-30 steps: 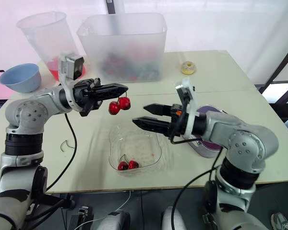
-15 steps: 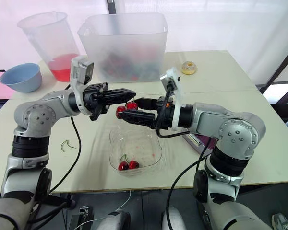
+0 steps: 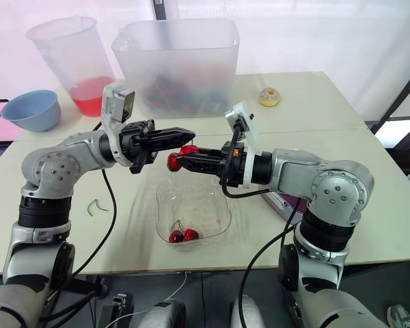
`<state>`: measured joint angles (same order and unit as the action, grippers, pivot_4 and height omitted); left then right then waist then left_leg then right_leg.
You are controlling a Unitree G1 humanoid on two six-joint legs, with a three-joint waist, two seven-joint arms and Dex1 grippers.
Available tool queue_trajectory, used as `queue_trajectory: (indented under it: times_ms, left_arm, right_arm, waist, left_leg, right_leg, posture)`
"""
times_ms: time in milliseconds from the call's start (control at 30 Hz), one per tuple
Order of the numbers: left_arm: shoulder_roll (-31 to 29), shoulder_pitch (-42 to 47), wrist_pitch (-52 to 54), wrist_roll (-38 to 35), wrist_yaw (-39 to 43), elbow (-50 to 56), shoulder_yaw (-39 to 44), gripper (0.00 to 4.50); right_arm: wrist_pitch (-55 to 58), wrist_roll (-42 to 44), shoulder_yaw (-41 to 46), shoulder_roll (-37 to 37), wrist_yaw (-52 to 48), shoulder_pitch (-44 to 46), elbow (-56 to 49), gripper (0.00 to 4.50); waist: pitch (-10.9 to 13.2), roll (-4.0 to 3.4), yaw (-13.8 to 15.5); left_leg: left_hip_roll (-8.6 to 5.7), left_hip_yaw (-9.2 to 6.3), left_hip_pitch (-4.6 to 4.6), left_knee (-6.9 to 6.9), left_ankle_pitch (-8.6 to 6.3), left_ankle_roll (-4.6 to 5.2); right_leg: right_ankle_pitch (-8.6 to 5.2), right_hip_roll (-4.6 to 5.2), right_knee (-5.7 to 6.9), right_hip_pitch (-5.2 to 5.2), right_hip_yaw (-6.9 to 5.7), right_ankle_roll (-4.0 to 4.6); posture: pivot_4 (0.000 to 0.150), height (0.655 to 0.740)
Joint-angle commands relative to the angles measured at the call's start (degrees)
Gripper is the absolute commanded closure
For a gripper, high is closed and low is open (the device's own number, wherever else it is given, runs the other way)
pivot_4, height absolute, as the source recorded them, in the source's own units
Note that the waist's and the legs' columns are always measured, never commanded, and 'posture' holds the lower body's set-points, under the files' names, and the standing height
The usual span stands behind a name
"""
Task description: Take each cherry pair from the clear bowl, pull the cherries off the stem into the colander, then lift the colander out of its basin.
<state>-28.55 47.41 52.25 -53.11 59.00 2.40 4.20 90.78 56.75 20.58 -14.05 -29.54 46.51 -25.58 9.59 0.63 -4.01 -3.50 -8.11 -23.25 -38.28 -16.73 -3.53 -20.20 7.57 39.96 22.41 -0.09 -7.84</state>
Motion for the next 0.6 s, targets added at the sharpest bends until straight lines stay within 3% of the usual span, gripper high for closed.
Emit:
queue_trajectory:
  times_ms: [33, 267, 600]
  left_arm:
    - [0.11, 0.28, -0.76, -0.91, 0.12, 1.28, 1.54, 4.5]
    - [0.33, 0.64, -1.13, -0.81, -0.08, 0.95, 1.77, 4.5]
    - [1.05, 1.32, -1.84, -0.34, -0.67, 0.01, 1.84, 4.5]
  right_arm:
    - [-1.49, 2.42, 0.39, -1.0, 0.62, 0.02, -0.41, 3.65]
    - [-2.33, 4.33, -1.27, -3.23, 0.98, -1.92, -0.16, 3.65]
    - [-9.81, 4.04, -10.19, -12.27, -3.32, -9.97, -4.09, 3.65]
  waist:
    - [0.0, 0.0, -0.02]
    - [0.0, 0.0, 0.04]
    - [0.0, 0.0, 0.02]
  left_leg:
    - [0.0, 0.0, 0.0, 0.0, 0.0, 0.0]
    - [0.0, 0.01, 0.0, 0.0, 0.0, 0.0]
    - [-0.04, 0.05, 0.0, 0.0, 0.0, 0.01]
  right_leg:
    - [0.0, 0.0, 0.0, 0.0, 0.0, 0.0]
    - [0.0, 0.0, -0.01, 0.0, 0.0, 0.0]
    - [0.0, -0.01, -0.05, -0.03, -0.01, 0.0]
  posture:
    - [0.15, 0.74]
    - [0.15, 0.74]
    - [0.15, 0.74]
